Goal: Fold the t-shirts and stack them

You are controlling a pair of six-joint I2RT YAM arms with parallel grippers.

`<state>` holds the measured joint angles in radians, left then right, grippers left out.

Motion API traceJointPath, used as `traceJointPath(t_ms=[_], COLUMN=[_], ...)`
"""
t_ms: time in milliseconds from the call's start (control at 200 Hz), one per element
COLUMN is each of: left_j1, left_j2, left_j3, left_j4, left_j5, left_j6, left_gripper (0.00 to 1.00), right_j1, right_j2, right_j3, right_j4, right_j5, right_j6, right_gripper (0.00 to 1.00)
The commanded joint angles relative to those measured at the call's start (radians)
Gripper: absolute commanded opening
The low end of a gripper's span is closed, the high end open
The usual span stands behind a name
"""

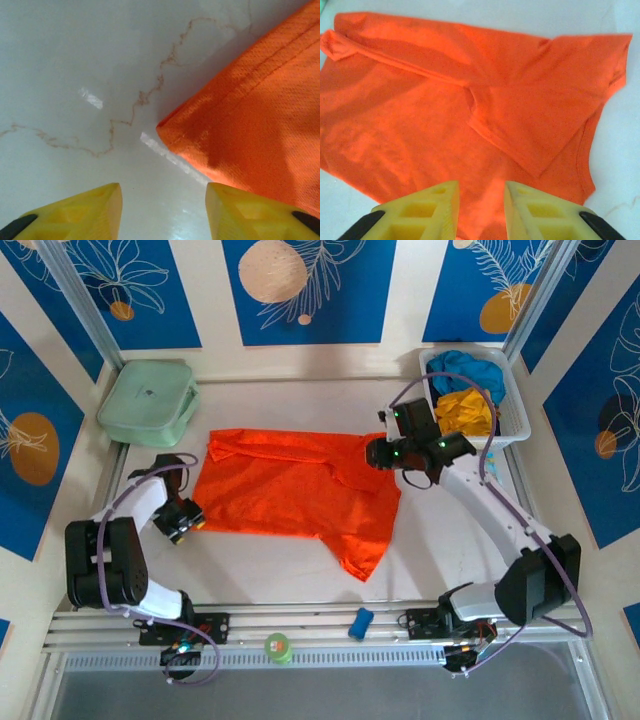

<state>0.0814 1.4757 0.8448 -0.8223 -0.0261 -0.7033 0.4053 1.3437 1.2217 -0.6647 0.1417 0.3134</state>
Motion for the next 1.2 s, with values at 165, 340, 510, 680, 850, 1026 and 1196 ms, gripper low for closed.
traceJointPath(t_ms=[165,340,510,680,850,1026,1196], left_j1=[0.019,0.02,0.02,0.02,0.02,0.02,0.017], left_j2=[0.017,0.033,0.073,0.175,0.272,0.313,0.318], left_j3=[-0.01,-0.009,-0.024,0.005,0.051,0.077,0.113], left_j4=[0.054,0.067,0.106,0.196,0.253,0.294,0.302], left_j5=[-0.038,-0.034,-0.033,0.015,0.071,0.115,0.146], left_j6=[-0.061,-0.059,-0.058,-0.021,0.001,0.015,0.037], left_gripper=[0.46,0.46,0.45,0.39,0.27,0.12,0.0], right_j1=[-0.03,-0.039,-0.04,-0.033,0.002,0.041,0.059], right_j2=[-0.133,-0.152,-0.144,-0.147,-0.204,-0.327,-0.355], right_j3=[-0.093,-0.111,-0.114,-0.115,-0.117,-0.128,-0.052], right_j4=[0.013,0.014,0.014,0.013,0.015,0.056,-0.055], right_j5=[-0.055,-0.075,-0.095,-0.142,-0.165,-0.208,-0.25], right_j6=[-0.008,0.002,0.002,-0.038,-0.094,-0.146,-0.282], right_gripper=[0.3,0.31,0.31,0.37,0.43,0.44,0.48])
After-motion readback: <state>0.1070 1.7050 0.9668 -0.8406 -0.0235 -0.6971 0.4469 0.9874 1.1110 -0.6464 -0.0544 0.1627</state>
